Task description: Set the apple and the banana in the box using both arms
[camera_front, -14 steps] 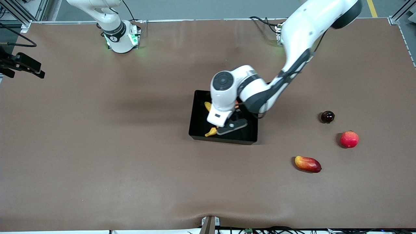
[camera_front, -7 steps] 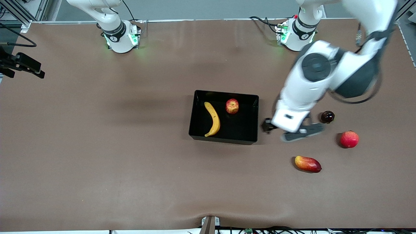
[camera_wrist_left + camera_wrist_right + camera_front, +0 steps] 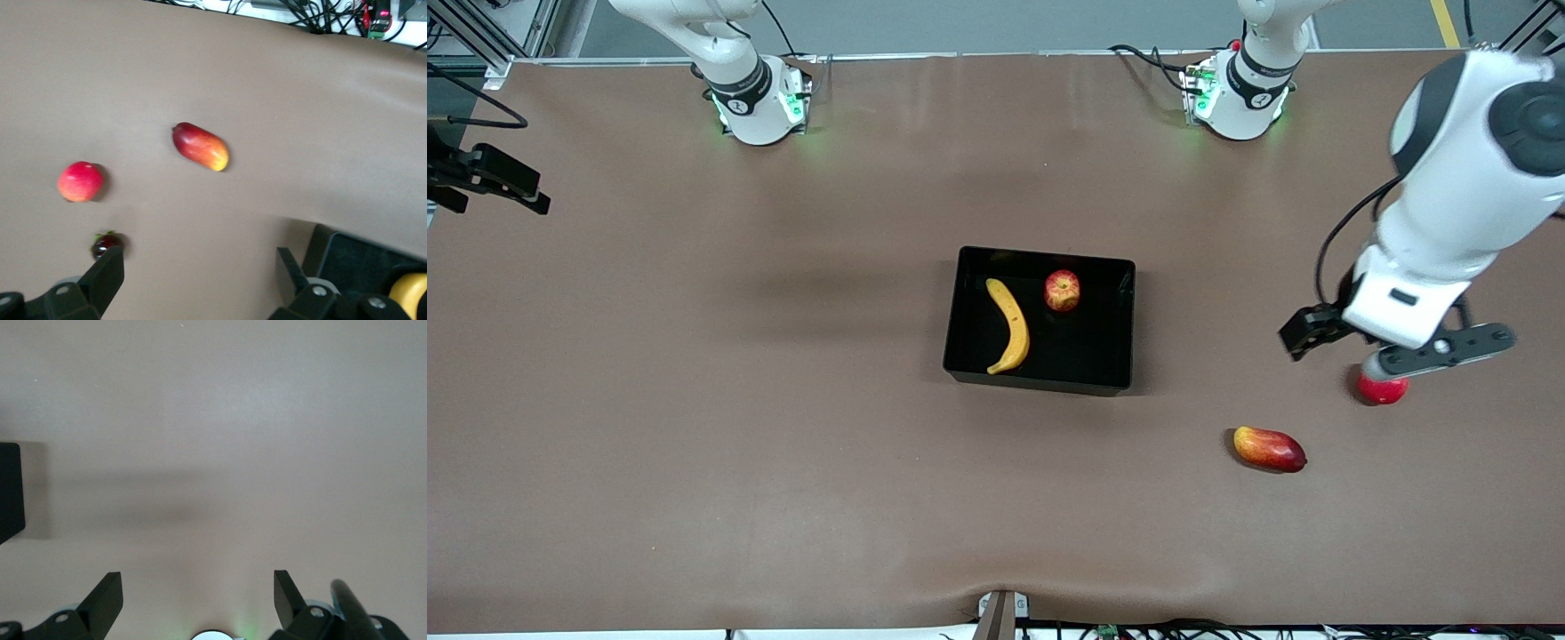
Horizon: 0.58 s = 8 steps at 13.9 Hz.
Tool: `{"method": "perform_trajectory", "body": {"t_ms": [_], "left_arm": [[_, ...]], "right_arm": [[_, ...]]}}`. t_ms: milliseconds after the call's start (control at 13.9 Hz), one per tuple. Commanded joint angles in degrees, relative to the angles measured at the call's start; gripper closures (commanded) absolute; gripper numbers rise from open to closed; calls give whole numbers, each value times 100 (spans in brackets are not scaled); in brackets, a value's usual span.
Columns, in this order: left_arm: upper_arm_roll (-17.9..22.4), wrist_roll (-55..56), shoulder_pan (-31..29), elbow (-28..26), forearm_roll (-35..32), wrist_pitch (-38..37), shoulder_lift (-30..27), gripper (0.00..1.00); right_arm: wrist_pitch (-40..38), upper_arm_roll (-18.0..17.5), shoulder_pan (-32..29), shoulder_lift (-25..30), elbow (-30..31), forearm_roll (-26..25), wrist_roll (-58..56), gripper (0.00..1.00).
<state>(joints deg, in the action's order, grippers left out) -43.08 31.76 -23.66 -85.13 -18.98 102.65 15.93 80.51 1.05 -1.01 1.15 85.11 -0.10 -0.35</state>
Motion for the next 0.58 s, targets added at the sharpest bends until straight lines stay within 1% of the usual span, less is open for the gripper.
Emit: {"method": "perform_trajectory", "body": {"t_ms": [0, 360, 504], "left_arm": [[-43, -214, -200, -170, 131, -305, -459, 0], [-34, -872, -288, 146, 333, -842, -486, 0], [0, -1091, -332, 207, 394, -974, -634, 0]], "right_arm": [[-17, -88, -101, 78, 15, -25, -71, 0], [-17, -88, -101, 78, 15, -25, -71, 0], [-17, -88, -110, 78, 15, -25, -71, 0]]}}
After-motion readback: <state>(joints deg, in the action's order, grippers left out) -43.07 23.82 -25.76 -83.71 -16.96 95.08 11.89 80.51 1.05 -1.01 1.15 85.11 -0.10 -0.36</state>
